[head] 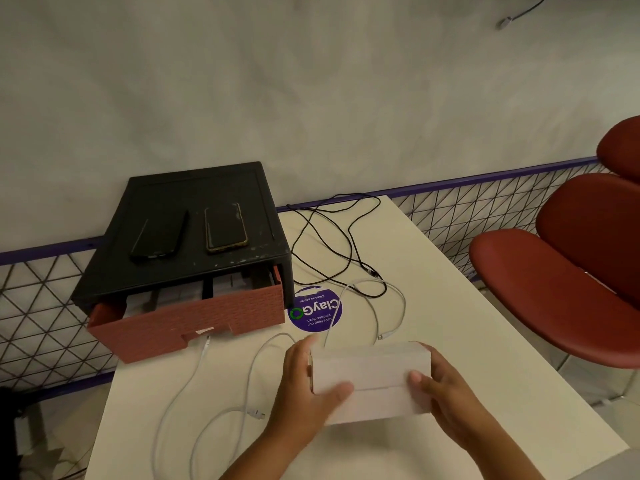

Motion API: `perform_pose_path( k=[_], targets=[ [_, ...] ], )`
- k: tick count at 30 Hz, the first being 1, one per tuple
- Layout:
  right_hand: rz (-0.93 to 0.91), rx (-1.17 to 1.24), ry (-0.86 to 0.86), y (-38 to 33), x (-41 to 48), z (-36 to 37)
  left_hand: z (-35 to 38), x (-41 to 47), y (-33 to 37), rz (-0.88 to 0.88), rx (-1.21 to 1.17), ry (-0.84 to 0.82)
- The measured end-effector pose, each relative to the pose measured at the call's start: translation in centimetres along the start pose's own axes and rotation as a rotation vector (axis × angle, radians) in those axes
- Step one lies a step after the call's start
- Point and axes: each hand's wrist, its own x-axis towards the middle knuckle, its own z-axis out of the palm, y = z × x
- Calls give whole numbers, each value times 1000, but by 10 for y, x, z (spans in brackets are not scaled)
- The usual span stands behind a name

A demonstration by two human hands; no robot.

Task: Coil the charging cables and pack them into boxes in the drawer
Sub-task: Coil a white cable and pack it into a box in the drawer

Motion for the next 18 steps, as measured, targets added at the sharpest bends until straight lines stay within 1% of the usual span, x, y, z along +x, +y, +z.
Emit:
perform_pose_path(
  k=[2, 5, 7, 8, 10, 12, 14, 16, 18],
  targets=[
    [-43, 55, -26, -10, 0, 10, 0, 9, 12, -85, -210, 76],
    [-103, 130, -59, -24, 2, 29, -5, 19, 33, -161, -381, 265],
    [-154, 151, -76, -31, 3, 43, -11, 24, 43, -264, -528, 361],
    [-184, 135, -86, -34, 4, 51, -15, 26, 48, -320, -644, 382],
    [-238, 68, -93, -39, 2, 64, -22, 29, 57, -425, -894, 374],
    [-273, -27, -99, -43, -1, 76, -28, 31, 62, -494, -1061, 368],
    [-309, -189, -106, -46, -5, 87, -32, 29, 66, -510, -1114, 346],
    [-336, -313, -136, -48, -8, 95, -32, 27, 67, -514, -1104, 285],
    [-343, -344, -262, -46, -9, 97, -34, 23, 65, -525, -1108, 165]
  ],
)
